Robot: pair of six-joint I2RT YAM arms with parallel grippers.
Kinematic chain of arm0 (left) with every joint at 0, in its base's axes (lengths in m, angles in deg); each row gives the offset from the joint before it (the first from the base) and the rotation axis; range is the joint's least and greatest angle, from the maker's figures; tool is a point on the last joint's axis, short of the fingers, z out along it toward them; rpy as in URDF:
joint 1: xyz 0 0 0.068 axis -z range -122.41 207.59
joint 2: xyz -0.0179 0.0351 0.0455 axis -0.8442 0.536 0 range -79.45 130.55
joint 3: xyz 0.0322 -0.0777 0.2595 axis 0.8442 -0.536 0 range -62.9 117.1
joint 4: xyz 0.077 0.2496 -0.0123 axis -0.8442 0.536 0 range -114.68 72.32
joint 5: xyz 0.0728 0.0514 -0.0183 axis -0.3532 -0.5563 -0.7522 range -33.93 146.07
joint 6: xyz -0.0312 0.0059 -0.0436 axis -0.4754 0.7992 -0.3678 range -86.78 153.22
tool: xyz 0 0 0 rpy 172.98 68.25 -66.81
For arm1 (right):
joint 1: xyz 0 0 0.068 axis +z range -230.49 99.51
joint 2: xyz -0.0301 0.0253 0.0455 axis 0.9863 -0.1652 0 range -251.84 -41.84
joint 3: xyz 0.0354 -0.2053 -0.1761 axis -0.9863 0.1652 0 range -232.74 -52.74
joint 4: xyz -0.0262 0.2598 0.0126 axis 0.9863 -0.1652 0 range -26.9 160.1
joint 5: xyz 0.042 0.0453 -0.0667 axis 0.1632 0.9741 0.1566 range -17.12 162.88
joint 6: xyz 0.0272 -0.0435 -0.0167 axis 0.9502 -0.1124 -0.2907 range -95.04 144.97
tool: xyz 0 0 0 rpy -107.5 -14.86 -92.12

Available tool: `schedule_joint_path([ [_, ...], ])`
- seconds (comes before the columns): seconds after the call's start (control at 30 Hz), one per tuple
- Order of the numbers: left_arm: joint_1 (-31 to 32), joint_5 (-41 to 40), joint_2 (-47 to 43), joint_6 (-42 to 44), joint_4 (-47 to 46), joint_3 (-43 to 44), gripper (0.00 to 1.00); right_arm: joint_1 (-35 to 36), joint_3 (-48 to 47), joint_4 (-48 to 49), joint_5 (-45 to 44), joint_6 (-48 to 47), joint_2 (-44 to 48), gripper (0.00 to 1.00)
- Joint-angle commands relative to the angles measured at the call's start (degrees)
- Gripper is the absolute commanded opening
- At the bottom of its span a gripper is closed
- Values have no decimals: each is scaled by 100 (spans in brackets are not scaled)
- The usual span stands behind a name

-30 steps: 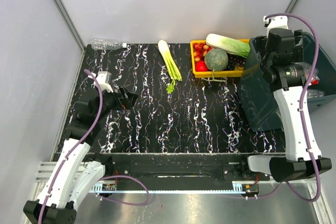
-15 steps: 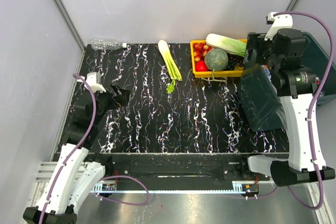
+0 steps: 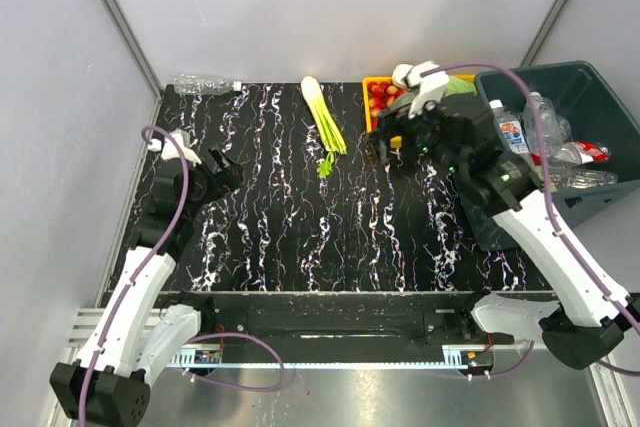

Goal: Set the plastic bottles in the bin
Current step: Pick up the plastic bottle from the corner of the board.

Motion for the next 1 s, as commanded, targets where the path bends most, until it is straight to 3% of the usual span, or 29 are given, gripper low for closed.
schedule_joint_path([
  [0.0, -339, 66, 377, -421, -281, 540, 99, 727, 506, 843, -146, 216, -152, 95],
  [0.17, -831, 928, 904, -913, -1212, 645, 99, 1044, 1630, 1949, 109, 533, -126, 96],
  [0.37, -1464, 1622, 2441, -1116, -1713, 1541, 99, 1194, 2484, 2812, 548, 656, -197, 97],
  [0.53, -1807, 1799, 3601, -1608, -2820, 1875, 99, 1211, 2607, 3067, 803, 885, -223, 98],
  [0.67, -1860, 1509, 4551, -1730, -2918, 2481, 97, 1211, 2950, 3314, 708, 535, -188, 98],
  [0.83, -2019, 1974, 5851, -2477, -3805, 3078, 95, 1211, 2810, 3235, 285, 94, -311, 99],
  [0.97, -2124, 2106, 6993, -2514, -3772, 4009, 94, 1211, 2661, 3349, 285, 68, -530, 99],
])
